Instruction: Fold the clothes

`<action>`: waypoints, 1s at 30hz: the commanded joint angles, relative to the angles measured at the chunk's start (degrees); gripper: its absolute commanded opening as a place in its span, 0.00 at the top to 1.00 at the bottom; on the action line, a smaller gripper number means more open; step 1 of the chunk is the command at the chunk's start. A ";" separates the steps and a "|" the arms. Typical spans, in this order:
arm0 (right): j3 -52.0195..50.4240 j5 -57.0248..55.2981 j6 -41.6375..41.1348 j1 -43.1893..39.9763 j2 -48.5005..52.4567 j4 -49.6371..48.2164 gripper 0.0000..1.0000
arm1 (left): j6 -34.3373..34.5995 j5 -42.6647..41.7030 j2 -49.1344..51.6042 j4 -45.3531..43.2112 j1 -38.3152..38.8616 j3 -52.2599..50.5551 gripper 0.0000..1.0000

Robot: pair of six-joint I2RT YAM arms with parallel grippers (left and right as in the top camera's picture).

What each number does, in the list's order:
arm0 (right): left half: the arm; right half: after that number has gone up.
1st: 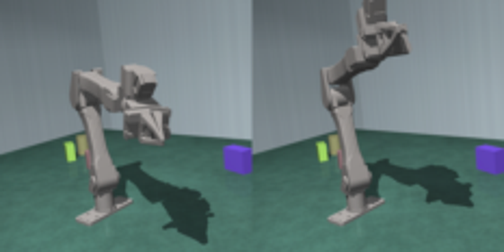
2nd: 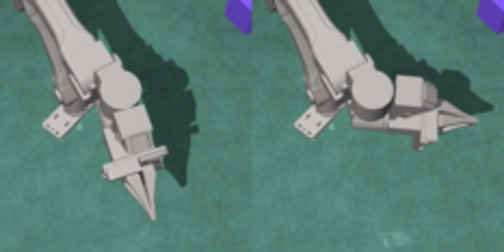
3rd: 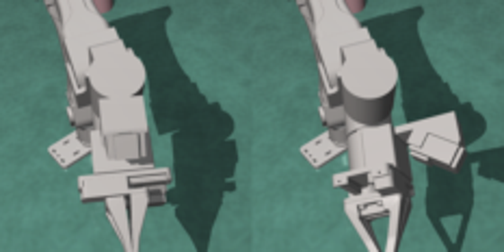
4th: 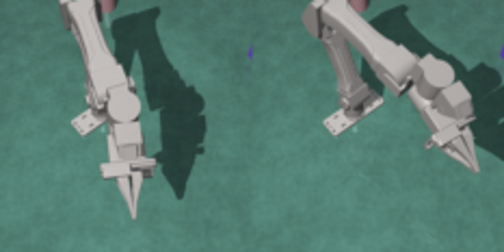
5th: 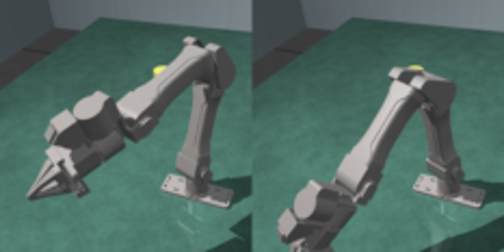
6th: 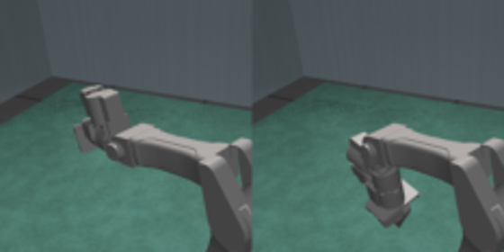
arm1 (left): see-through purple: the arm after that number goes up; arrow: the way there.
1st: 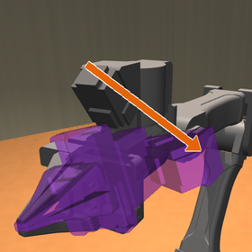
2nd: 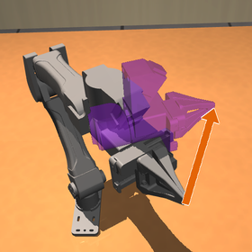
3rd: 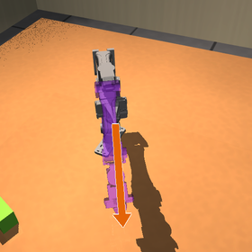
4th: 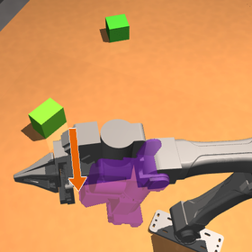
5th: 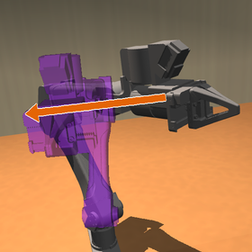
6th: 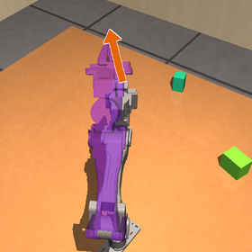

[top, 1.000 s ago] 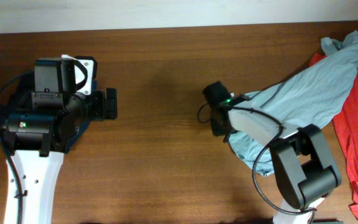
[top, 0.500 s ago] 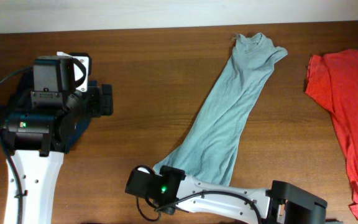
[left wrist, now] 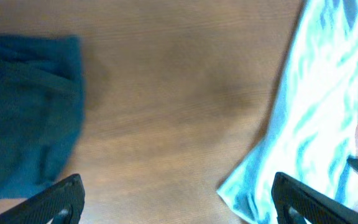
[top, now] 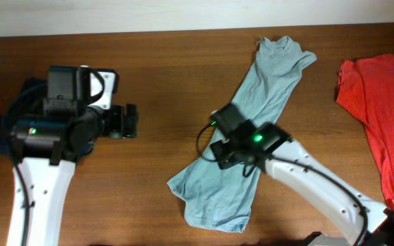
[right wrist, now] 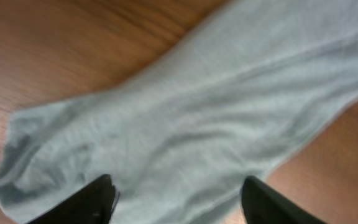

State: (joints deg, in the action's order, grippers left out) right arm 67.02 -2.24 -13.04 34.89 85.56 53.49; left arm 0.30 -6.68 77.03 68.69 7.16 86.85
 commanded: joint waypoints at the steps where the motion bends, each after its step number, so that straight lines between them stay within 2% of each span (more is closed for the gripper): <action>1: 0.70 8.57 -0.96 -4.13 0.09 3.61 0.22 | 0.17 -6.40 4.20 1.25 2.56 -4.28 0.04; 3: 0.70 8.46 -0.98 -5.64 0.09 6.84 0.14 | 0.13 -9.44 8.39 0.20 5.62 -8.94 0.04; 6: 0.70 8.44 -1.36 -5.79 0.09 7.39 0.13 | -0.35 -9.46 13.94 -1.42 10.86 -13.68 0.06; 11: 0.70 5.73 -7.26 -7.06 0.09 7.41 0.13 | -2.47 -7.08 21.77 -1.64 17.88 -16.06 0.07; 14: 0.70 5.66 -11.37 -10.93 0.09 7.41 0.13 | -3.41 -5.95 26.12 -2.36 20.96 -16.59 0.07; 20: 0.70 8.70 -11.85 -19.47 0.09 7.67 0.13 | -4.72 -5.33 33.73 -4.90 24.65 -16.59 0.07; 22: 0.70 8.79 -11.67 -21.66 0.09 7.82 0.13 | -4.72 -5.33 35.28 -5.75 24.96 -16.59 0.11; 24: 0.70 9.05 -11.67 -23.58 0.09 7.80 0.13 | -4.72 -5.31 36.94 -6.56 25.11 -16.59 0.26; 25: 0.70 9.20 -11.67 -24.24 0.09 7.80 0.13 | -4.74 -5.31 37.51 -6.67 25.11 -16.59 0.39; 26: 0.70 9.35 -11.67 -24.94 0.09 7.80 0.13 | -4.76 -5.31 37.75 -6.60 25.09 -16.59 0.61; 27: 0.70 9.38 -11.67 -25.99 0.09 7.87 0.13 | -4.87 -5.33 37.90 -6.03 25.09 -16.57 0.94; 28: 0.70 9.38 -11.63 -26.45 0.09 7.91 0.13 | -4.87 -5.31 37.79 -5.60 25.09 -16.44 0.99; 30: 0.70 9.35 -11.19 -27.17 0.09 8.11 0.13 | -4.61 -5.31 37.46 -1.95 25.05 -14.08 0.99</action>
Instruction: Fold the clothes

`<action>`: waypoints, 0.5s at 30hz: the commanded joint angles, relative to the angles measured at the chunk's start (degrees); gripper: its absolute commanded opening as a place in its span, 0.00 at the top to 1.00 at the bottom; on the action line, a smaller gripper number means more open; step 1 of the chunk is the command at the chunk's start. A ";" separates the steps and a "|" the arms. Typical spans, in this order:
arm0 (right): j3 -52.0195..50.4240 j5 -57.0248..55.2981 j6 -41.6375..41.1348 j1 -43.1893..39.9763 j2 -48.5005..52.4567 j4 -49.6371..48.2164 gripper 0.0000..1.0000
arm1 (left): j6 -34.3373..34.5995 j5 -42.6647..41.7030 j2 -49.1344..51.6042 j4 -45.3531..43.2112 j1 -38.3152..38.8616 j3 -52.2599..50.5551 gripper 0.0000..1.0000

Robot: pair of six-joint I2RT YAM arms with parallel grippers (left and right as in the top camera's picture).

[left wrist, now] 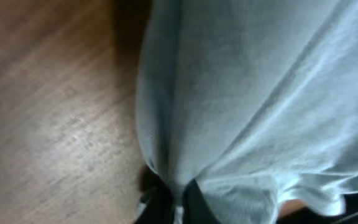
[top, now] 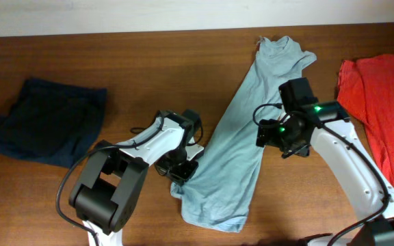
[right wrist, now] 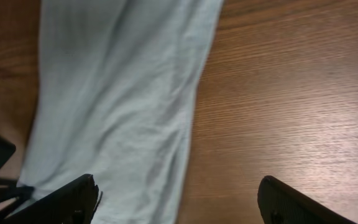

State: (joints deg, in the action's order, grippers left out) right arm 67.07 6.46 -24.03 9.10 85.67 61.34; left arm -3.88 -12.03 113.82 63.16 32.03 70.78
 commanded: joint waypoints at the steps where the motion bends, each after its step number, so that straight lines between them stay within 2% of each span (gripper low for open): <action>1: 0.66 0.66 0.07 -1.36 -0.02 0.44 0.13 | -0.44 0.02 0.35 5.18 0.17 3.28 0.99; 5: 0.66 2.05 4.68 -1.25 -0.02 2.45 0.13 | -0.04 0.07 -3.78 12.83 -0.42 13.40 0.99; 8: 0.63 2.40 7.85 -1.25 -0.02 4.39 0.13 | -0.07 0.11 -6.58 14.49 -1.11 20.57 0.99; 12: 0.59 6.14 14.25 -1.25 -0.02 4.87 0.13 | -0.04 2.47 -8.31 14.51 -1.44 28.09 0.82; 15: 0.59 10.01 17.03 -1.25 -0.02 4.26 0.12 | -0.07 4.46 -8.33 14.49 -1.46 30.34 0.77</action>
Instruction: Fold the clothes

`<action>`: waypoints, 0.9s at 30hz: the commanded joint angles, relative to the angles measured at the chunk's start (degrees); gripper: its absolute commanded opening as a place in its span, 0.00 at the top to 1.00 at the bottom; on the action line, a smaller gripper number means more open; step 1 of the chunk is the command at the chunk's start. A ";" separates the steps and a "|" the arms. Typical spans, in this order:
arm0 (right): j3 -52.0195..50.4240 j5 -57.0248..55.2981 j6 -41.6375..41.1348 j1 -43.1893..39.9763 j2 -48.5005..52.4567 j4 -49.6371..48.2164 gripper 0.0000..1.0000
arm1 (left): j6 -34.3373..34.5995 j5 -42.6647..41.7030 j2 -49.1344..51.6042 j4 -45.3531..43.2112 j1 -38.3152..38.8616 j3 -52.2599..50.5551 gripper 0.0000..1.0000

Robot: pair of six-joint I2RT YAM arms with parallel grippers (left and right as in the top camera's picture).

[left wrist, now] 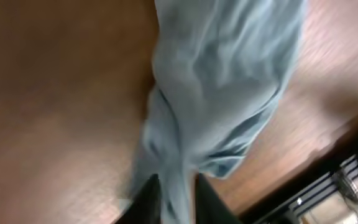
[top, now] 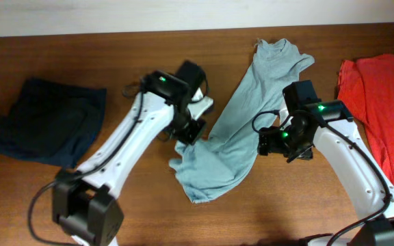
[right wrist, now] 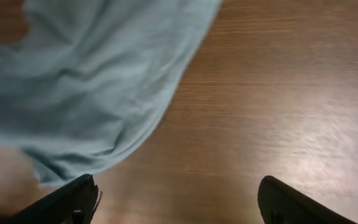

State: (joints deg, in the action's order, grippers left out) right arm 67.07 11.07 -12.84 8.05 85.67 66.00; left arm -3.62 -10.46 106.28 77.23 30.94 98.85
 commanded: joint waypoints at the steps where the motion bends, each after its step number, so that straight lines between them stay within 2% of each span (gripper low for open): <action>1: 0.59 5.86 5.81 -0.20 -0.02 -0.66 0.13 | -0.31 2.95 -0.79 0.39 -0.37 2.38 0.77; 2: 0.59 6.36 5.97 -0.20 -0.02 -0.90 0.13 | -0.31 2.99 -0.79 0.50 -0.35 2.40 0.79; 3: 0.59 7.45 6.73 -0.20 -0.02 -1.38 0.12 | -0.31 2.99 -0.79 0.92 -0.37 2.40 0.95; 4: 0.59 8.68 7.28 -0.20 -0.02 -1.73 0.13 | -0.31 3.08 -0.79 1.16 -0.37 2.40 0.99; 6: 0.59 12.87 10.64 0.00 -0.02 -2.38 0.13 | -0.17 4.55 -0.79 1.46 -0.37 2.40 0.99; 8: 0.59 18.16 14.64 1.07 -0.02 -3.34 0.13 | 2.62 11.61 -0.79 2.16 -0.39 2.43 0.99; 11: 0.59 18.67 14.47 5.18 0.00 -6.95 0.13 | 12.48 26.91 -1.62 5.38 -2.32 3.48 0.99; 12: 0.59 17.29 13.03 7.39 0.22 -9.55 0.14 | 14.91 29.07 -2.27 6.75 -4.22 4.96 0.99; 14: 0.59 9.97 7.23 9.49 0.83 -13.20 0.16 | 16.28 28.89 -3.19 7.13 -6.60 6.71 0.96; 15: 0.59 4.98 3.45 10.01 1.25 -14.97 0.16 | 16.24 28.02 -3.91 6.99 -8.13 7.58 0.91; 16: 0.61 -1.16 -2.16 9.88 2.14 -18.14 0.16 | 16.17 26.77 -4.85 6.78 -9.97 8.39 0.82; 17: 0.59 -3.08 -5.07 9.27 2.80 -20.50 0.16 | 16.17 25.99 -5.42 6.69 -11.23 8.72 0.77; 21: 0.61 -2.12 -10.27 4.72 5.22 -30.97 0.16 | 11.58 19.39 -6.34 6.62 -14.05 8.79 0.74; 24: 0.61 0.42 -10.67 -0.13 8.55 -39.26 0.18 | 7.15 13.70 -6.34 5.11 -14.19 8.76 0.73; 27: 0.61 0.90 -10.69 -3.41 12.17 -43.54 0.18 | 6.27 11.67 -6.34 3.56 -14.08 8.76 0.69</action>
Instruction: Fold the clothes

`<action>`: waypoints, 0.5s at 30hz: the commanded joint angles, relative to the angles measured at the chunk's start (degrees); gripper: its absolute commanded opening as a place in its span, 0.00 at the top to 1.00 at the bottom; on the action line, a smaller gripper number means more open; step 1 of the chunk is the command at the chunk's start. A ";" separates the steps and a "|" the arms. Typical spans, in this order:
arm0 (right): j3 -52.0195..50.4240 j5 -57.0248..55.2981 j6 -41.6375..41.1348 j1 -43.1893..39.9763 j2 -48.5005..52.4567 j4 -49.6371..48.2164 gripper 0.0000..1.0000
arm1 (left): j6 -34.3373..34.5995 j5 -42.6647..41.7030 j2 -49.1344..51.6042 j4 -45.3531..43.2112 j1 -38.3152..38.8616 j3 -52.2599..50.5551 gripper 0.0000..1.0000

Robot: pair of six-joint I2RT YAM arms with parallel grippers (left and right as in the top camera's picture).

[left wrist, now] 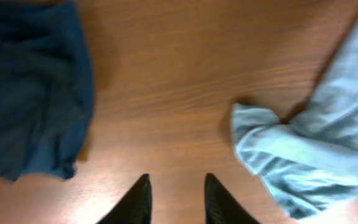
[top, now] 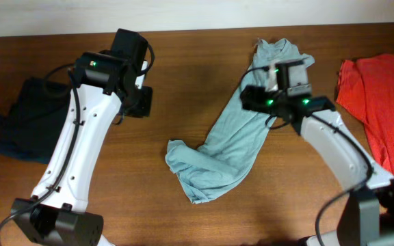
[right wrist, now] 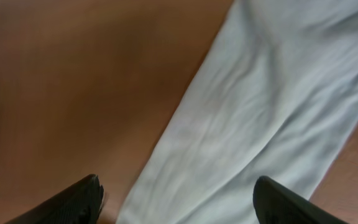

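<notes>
A light blue garment (top: 241,133) lies as a long diagonal strip on the table, its lower end bunched (left wrist: 272,134). My left gripper (left wrist: 176,178) is open over bare wood, between the blue garment and a folded navy garment (left wrist: 30,93); it sits at upper left in the overhead view (top: 141,102). My right gripper (right wrist: 176,182) is open wide just above the blue garment's upper half (right wrist: 260,112), with nothing between its fingers; overhead it is at the strip's left edge (top: 252,99).
A red garment (top: 382,102) is spread along the table's right edge. The navy garment (top: 19,123) rests at the far left, partly under the left arm. The table's back edge meets a white wall (top: 197,14).
My left gripper let go of the blue garment's lower corner and now stands open farther up and left. The corner lies bunched on the table. My right gripper moved to the garment's upper half.
First my left gripper was open by the navy garment and my right open over the blue one's middle. Then the left was shut on its lower left corner. It then held that corner higher, with the lower end shifted. Now the corner is released and bunched.
</notes>
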State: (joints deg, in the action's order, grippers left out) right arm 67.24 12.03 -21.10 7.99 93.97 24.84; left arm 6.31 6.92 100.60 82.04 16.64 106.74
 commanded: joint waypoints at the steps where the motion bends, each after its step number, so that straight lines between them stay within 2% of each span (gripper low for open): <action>1: 0.44 -0.04 -2.64 -4.46 5.57 -3.76 0.18 | -3.63 -5.70 -0.66 -1.60 0.22 0.90 0.69; 10: 0.44 8.24 -5.66 -9.03 20.09 -21.62 0.19 | -3.61 -5.73 -0.66 -4.02 0.22 0.87 0.66; 13: 0.44 9.05 -9.07 -8.87 22.99 -25.42 0.27 | -3.61 -5.73 -0.66 -4.22 0.22 0.87 0.63; 15: 0.44 9.20 -9.86 -8.61 23.98 -26.08 0.43 | -3.61 -5.73 -0.66 -4.22 0.22 0.87 0.62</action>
State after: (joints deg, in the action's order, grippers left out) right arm 67.29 18.65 -27.97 -1.04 116.57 -0.34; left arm 3.81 1.87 100.60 78.08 16.91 106.74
